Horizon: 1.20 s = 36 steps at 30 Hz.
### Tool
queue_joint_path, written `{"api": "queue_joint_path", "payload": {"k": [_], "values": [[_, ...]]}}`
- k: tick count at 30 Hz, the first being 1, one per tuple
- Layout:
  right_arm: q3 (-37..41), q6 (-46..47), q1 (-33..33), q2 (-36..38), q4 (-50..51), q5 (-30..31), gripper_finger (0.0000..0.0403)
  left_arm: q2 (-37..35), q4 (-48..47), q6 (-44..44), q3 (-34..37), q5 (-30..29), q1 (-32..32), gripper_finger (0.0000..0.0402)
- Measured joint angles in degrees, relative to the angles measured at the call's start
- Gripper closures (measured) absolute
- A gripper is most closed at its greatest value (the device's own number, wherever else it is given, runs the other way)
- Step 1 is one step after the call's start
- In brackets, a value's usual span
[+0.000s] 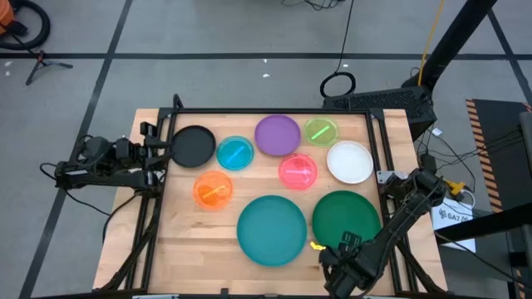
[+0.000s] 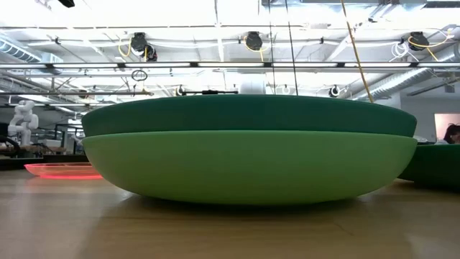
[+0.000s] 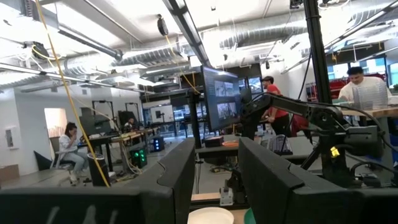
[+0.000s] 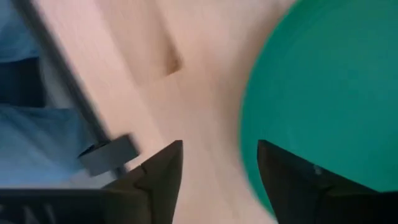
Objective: Stack plastic plates
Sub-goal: Stack the dark green plate on top of the blue plate
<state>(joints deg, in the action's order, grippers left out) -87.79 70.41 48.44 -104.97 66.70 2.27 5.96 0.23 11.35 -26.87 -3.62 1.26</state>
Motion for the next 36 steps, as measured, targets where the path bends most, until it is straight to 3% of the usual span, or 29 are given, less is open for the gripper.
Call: {"api": "queue_joint_path", "payload": {"k": [11, 36], "values": [[0.5, -2.1, 0.0, 0.0, 2.0, 2.4, 0.0196, 0.0, 0.0, 0.1, 0.0, 0.0, 0.0, 0.0270], [14.2, -1.3, -0.2, 0.0, -12.0, 2.0, 0.0191, 0.0, 0.0, 0.4, 0.0, 0.0, 0.0, 0.0270]]}}
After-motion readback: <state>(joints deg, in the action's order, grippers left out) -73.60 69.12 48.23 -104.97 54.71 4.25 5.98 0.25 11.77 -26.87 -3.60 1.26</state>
